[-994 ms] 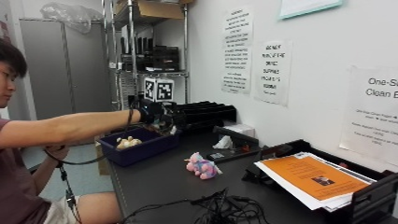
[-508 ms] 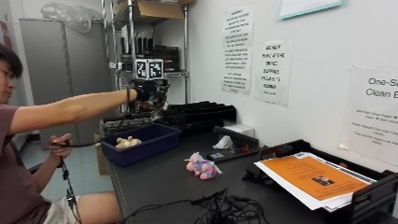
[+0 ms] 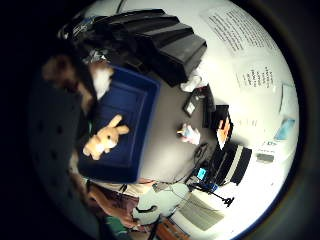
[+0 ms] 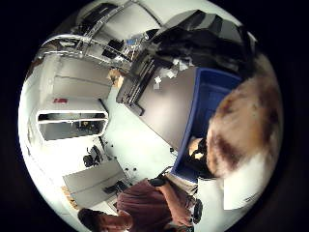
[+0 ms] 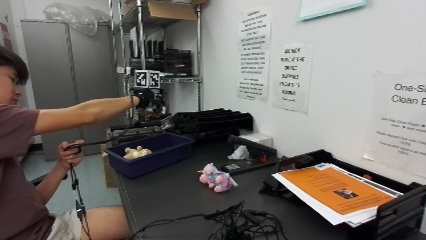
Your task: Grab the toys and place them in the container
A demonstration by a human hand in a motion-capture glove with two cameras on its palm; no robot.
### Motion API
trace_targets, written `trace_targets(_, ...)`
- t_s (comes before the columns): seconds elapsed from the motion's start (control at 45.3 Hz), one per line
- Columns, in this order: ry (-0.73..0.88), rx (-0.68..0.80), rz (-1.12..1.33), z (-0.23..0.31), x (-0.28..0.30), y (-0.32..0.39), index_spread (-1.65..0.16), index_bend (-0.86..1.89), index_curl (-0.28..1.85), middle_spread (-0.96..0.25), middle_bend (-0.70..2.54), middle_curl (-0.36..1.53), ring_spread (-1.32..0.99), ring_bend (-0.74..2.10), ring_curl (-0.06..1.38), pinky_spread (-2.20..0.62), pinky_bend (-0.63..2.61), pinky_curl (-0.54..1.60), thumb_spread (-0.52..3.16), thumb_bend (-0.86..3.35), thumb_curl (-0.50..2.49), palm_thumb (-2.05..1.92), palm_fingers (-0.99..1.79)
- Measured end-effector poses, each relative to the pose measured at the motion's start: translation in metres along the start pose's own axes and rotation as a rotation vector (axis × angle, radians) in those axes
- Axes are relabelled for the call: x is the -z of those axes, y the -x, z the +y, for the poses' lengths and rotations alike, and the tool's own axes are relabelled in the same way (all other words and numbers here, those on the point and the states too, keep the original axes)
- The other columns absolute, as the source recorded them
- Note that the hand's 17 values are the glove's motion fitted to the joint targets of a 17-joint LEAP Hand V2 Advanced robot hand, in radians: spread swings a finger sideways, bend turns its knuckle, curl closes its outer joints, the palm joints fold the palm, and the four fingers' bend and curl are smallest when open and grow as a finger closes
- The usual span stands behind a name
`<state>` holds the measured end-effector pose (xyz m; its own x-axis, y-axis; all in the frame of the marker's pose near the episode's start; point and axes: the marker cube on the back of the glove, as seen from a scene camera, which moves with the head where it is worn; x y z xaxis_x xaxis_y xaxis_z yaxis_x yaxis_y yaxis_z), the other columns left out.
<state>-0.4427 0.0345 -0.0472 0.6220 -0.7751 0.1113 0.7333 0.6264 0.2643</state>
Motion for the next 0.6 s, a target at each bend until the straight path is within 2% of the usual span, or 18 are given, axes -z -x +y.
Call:
trace_targets(0.088,0.037,-0.018,0.016,-0.003,-0.007,0.001,-0.44,0.63,1.16,-0.26,0.89,0.85,-0.37,1.01,0.61,-0.34,1.26,0.5,0.46,-0.01,1.02,0.71,0.54)
trace_targets(0.177,0.074,0.101,0.008,-0.005,-0.013,0.006,-0.44,0.55,1.16,-0.26,0.8,0.83,-0.35,1.01,0.6,-0.33,1.28,0.49,0.54,-0.01,1.02,0.7,0.45)
trace_targets(0.309,0.128,-0.12,-0.036,-0.002,-0.02,-0.001,-0.43,0.45,1.15,-0.25,0.71,0.79,-0.32,0.93,0.58,-0.31,1.32,0.48,0.66,-0.01,1.0,0.69,0.3)
trace_targets(0.353,0.183,-0.147,-0.055,-0.001,-0.025,0.0,-0.42,0.47,1.12,-0.23,0.56,0.74,-0.25,0.74,0.55,-0.23,1.33,0.5,0.79,-0.01,0.97,0.63,-0.09)
trace_targets(0.42,0.247,-0.139,-0.073,0.0,-0.031,0.002,-0.41,0.45,1.08,-0.21,0.43,0.69,-0.18,0.61,0.52,-0.16,1.34,0.49,0.91,-0.02,0.93,0.58,-0.19)
trace_targets(0.442,0.26,-0.138,-0.07,0.001,-0.032,0.002,-0.39,0.33,1.03,-0.19,0.35,0.65,-0.15,0.57,0.5,-0.12,1.37,0.49,0.94,-0.04,0.91,0.54,-0.33)
trace_targets(0.486,0.279,-0.158,-0.049,0.002,-0.033,0.001,-0.37,0.17,0.96,-0.15,0.25,0.61,-0.1,0.47,0.45,-0.07,1.4,0.47,1.01,-0.05,0.86,0.47,-0.44)
trace_targets(0.596,0.25,-0.202,-0.05,0.003,-0.029,-0.001,-0.33,0.04,0.81,-0.11,0.12,0.53,-0.02,0.35,0.4,0.0,1.35,0.45,1.12,-0.07,0.76,0.32,-0.38)
